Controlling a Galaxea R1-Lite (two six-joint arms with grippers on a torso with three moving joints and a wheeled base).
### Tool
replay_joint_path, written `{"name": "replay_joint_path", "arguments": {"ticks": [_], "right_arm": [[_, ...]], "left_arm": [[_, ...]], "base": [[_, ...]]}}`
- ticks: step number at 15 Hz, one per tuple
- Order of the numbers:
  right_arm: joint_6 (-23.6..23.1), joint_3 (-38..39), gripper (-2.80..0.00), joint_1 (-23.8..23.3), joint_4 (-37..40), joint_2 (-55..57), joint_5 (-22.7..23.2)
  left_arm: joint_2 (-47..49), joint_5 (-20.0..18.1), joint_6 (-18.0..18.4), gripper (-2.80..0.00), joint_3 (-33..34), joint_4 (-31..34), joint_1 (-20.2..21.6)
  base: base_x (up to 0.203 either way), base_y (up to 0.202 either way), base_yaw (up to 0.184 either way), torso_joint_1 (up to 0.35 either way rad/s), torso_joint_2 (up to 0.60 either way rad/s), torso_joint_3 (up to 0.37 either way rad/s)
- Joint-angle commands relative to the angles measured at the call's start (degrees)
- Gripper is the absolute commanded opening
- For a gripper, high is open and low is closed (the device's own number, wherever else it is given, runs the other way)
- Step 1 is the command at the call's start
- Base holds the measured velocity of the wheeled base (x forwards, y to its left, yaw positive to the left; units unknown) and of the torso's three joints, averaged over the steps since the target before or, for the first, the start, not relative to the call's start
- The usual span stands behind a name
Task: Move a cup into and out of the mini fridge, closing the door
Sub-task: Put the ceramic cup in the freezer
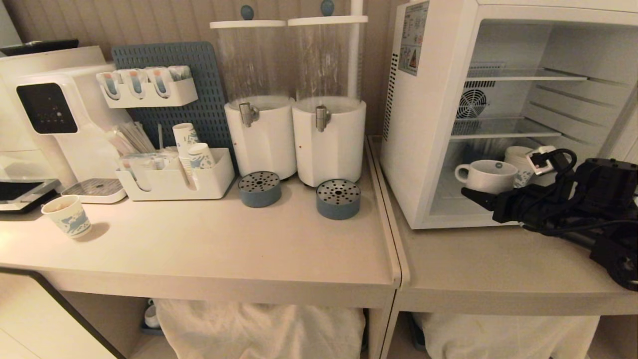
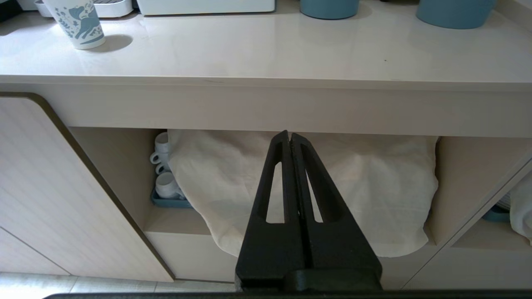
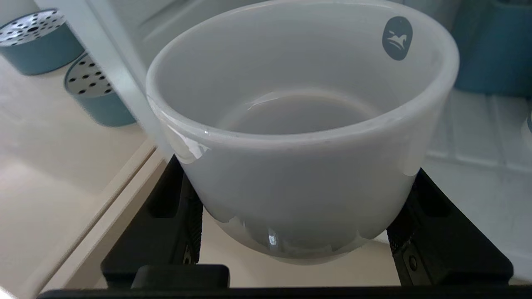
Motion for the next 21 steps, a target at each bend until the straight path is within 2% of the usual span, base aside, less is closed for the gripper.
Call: {"name": "replay_joint_path", "arguments": {"ticks": [1,3,6,12,15,21], "right_arm": [[0.1,0.1,-2.8,0.0,-3.9,3.2,0.1],[0.1,-0.1,-2.8,0.0,-14.0,9.0,0.0],[0.1,-3.4,-2.8,0.0,-15.9,12.9,-0.1],[-0.1,-11.0,-2.8,0.4,-14.5,18.4,-0.4],[-0.1,-19.3,-2.8,0.1,-9.5,21.8,-0.4],[-0.1,-30.5,-2.8,0.1,-1.9,28.0,-0.5]], "left_arm": [[0.0,0.1,0.0,-2.8,0.0,0.0,0.0],[0.0,0.0,0.0,-2.8,0.0,-0.1,0.0],[0.0,0.1,0.0,-2.8,0.0,-0.1,0.0],[0.0,0.1,-0.2,-2.8,0.0,-0.3,0.0],[0.0,0.1,-0.2,-2.8,0.0,-0.3,0.0],[0.0,0.1,-0.2,-2.8,0.0,-0.3,0.0]], "base": [[0.0,0.0,0.0,0.0,0.0,0.0],[0.0,0.0,0.0,0.0,0.0,0.0],[0.0,0.0,0.0,0.0,0.0,0.0],[0.0,0.0,0.0,0.0,0.0,0.0],[0.0,0.0,0.0,0.0,0.0,0.0],[0.0,0.0,0.0,0.0,0.0,0.0]]}}
